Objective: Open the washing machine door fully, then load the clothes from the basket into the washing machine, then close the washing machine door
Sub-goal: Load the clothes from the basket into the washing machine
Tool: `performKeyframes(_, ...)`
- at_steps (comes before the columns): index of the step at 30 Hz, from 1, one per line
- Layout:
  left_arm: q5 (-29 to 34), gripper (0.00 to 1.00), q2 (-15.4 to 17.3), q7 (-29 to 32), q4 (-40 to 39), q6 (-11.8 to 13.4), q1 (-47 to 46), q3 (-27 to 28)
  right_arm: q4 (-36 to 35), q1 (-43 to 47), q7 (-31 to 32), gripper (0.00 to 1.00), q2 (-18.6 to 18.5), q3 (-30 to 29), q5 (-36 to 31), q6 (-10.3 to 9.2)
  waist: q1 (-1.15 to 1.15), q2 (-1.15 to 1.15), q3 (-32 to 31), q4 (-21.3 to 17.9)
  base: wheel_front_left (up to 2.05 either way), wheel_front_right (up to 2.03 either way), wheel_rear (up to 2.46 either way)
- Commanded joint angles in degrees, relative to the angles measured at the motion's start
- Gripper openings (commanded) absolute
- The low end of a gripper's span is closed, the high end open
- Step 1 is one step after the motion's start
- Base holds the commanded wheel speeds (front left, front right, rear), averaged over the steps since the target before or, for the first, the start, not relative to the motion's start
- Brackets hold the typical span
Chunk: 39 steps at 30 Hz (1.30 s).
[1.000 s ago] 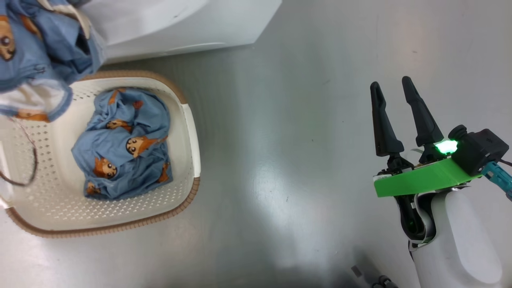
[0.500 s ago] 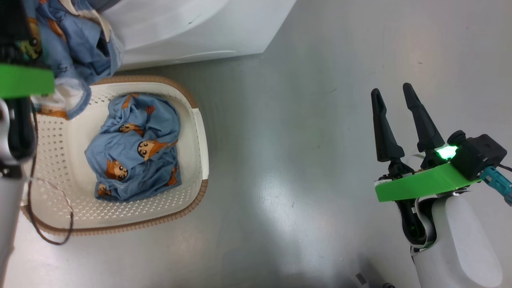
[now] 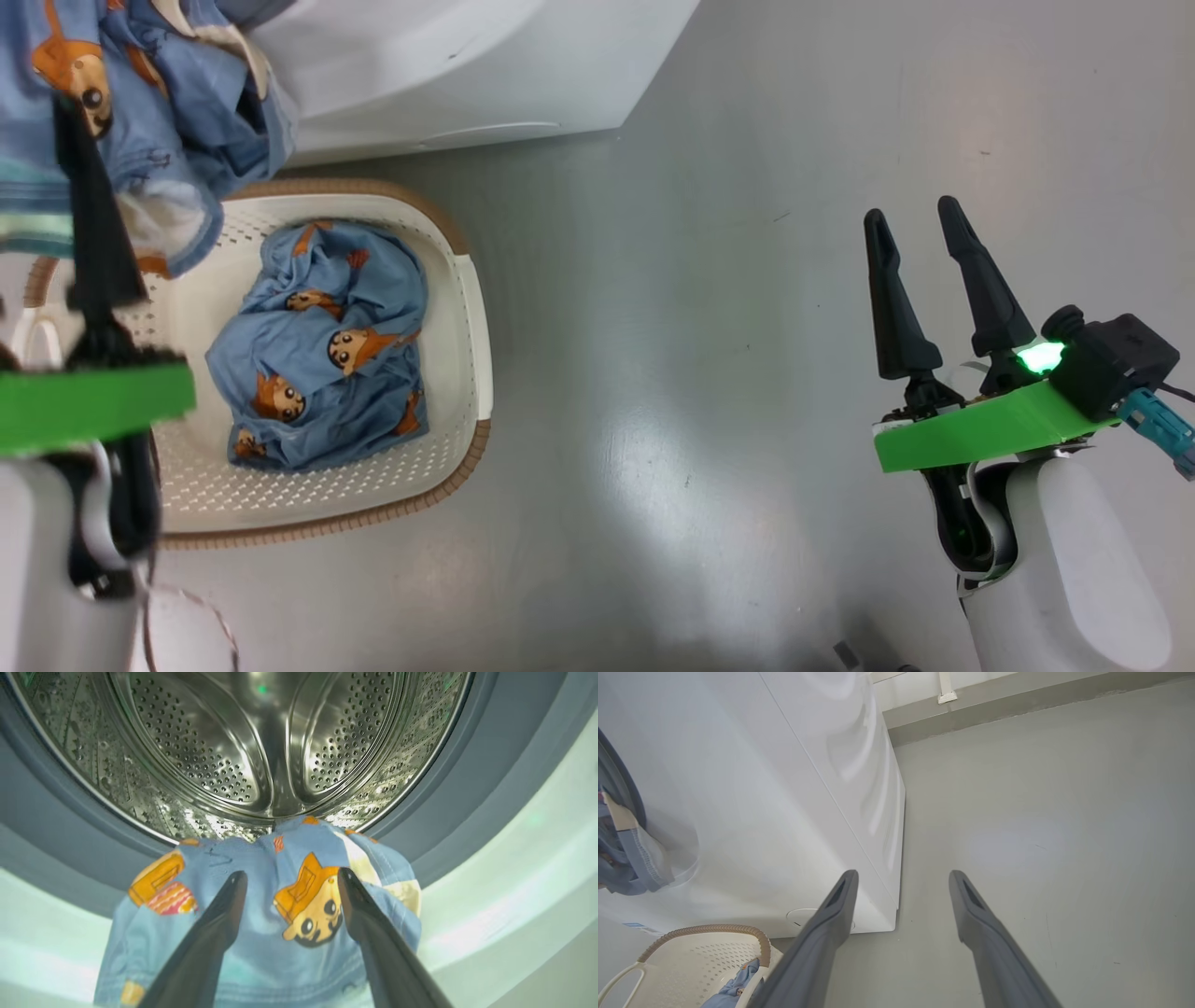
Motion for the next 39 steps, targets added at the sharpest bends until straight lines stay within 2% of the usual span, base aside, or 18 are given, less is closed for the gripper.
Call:
performKeyframes(1,1.3,1.0,1.3,-0.3,-1.7,-0.5,2.9,2.7,-1.1,2.2,-0.3,1.0,0.3,1.3,0.0,0.09,0.0,0.0,-0.1,0.0,0.0,0.0,0.0)
performKeyframes(10,5.6,1.0,-4.8,-0.3,0.0,-3.2,13.0,6.2,-1.1,2.4,-0.3,1.0,0.3,1.5,0.1,0.09,0.0,0.0,-0.2,0.1,0.0,0.0,0.0)
performKeyframes(25,10.3,1.0,-11.4,-0.3,2.0,-7.3,20.6,11.8,-0.8,2.2,-0.3,1.0,0.3,2.0,-0.7,0.09,0.0,0.0,-0.5,-0.2,0.0,0.0,0.0)
performKeyframes(39,12.8,1.0,-14.2,-0.3,1.1,-10.1,20.8,14.2,-0.6,2.3,-0.3,1.0,0.3,1.9,-0.3,0.09,0.0,0.0,-0.8,-0.1,0.0,0.0,0.0)
